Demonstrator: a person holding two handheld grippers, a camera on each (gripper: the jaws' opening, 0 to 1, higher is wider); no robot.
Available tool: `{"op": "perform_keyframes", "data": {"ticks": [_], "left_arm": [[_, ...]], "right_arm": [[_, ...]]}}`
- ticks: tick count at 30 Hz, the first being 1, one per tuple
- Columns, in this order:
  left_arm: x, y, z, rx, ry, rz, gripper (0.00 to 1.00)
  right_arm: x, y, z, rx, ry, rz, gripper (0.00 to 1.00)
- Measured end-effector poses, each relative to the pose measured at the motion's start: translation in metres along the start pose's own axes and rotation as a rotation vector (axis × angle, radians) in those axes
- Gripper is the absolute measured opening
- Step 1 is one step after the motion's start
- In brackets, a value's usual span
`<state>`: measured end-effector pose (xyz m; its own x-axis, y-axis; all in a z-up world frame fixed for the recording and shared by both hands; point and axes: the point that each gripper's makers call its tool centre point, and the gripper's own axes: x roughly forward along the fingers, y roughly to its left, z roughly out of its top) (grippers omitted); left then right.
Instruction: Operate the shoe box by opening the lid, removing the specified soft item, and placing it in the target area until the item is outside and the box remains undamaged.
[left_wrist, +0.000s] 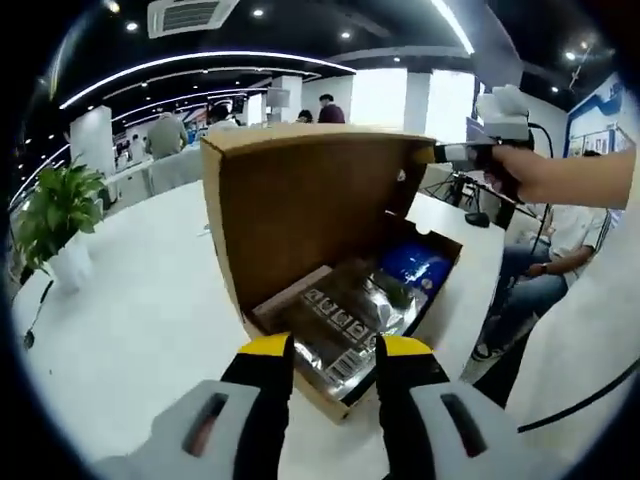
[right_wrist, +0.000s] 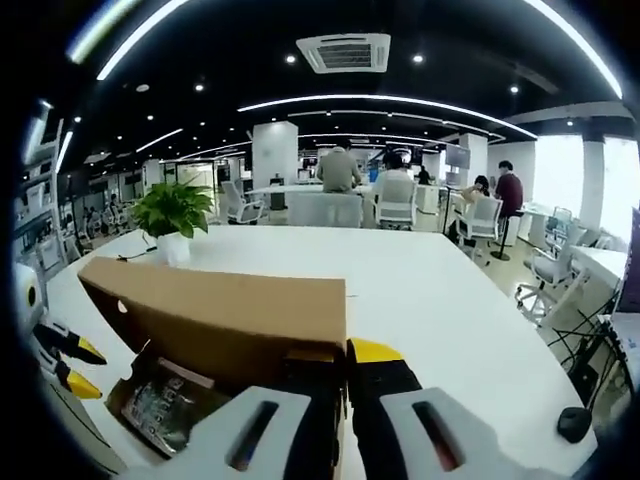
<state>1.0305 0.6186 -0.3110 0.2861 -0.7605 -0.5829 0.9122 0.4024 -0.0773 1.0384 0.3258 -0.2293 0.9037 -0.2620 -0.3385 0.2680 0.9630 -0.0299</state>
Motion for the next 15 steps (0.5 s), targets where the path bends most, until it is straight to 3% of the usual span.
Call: {"op": "perform_keyframes", "data": {"ticks": [2,4,9,11,15], "left_arm": [[0.004,-0.008,-0.010,-0.001,0.050,-0.061,0.47],[0.006,-0.012,-0.017,0.070,0.069,-0.085,0.43],[0.012,-0.024,-0.020,0.133,0.111,-0.126,0.41],[0.013,-0.026,-0.030,0.202,0.173,-0.154,0.40],[0.017,-0.029,-0.034,0.361,0.218,-0.163,0.33]], "right_arm": [[0.000,0.000,0.000,0.001,0.005,0.003,0.00],[0.002,0.001,0.000,-0.041,0.010,0.010,0.00],[0.003,0.002,0.001,-0.043,0.026,0.027,0.00],[0.004,0.002,0.001,-0.069,0.037,0.028,0.00],[0.006,0.002,0.002,-0.050,0.059,0.033,0.00]]}}
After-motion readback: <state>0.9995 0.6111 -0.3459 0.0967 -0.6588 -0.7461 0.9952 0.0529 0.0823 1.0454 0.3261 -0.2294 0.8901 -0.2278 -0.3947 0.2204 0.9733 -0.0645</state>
